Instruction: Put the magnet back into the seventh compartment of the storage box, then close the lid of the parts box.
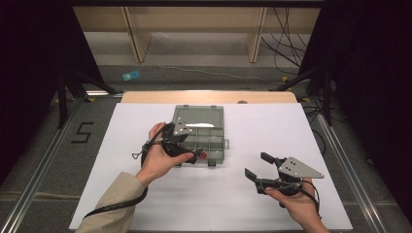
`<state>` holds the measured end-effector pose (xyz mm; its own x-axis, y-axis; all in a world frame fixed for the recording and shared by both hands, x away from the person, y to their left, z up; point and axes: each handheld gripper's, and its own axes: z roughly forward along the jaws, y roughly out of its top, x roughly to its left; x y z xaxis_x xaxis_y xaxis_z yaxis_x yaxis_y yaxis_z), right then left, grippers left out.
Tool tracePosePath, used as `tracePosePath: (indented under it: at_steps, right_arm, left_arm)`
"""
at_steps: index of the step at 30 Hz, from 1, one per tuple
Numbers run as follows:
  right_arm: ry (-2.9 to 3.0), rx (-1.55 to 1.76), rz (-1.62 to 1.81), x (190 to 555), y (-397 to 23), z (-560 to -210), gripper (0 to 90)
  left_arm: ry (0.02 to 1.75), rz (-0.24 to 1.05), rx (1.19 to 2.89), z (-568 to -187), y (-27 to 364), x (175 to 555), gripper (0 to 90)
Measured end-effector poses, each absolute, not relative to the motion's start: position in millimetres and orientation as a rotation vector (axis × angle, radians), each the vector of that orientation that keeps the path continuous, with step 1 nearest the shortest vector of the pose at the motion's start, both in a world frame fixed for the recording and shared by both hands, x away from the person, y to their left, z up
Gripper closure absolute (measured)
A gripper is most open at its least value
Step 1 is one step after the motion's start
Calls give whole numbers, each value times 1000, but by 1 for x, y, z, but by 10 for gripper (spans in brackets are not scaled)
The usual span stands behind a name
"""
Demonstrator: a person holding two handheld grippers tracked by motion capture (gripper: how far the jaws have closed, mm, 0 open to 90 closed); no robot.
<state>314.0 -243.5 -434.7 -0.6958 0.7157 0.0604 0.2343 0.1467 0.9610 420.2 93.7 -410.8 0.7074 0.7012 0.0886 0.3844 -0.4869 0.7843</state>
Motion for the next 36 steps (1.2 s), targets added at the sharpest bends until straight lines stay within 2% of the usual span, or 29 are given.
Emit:
tracePosePath:
  at_steps: [17, 25, 36]
  right_arm:
    - [2013, 904, 1583, 315, -243, -436, 212]
    - [2017, 907, 1560, 314, -245, -435, 212]
    - [2019, 897, 1559, 313, -245, -434, 211]
  left_arm:
    - [892, 558, 2062, -403, 114, 429, 0]
    - [906, 546, 2068, -404, 119, 432, 0]
    - [945, 530, 1976, -400, 124, 434, 0]
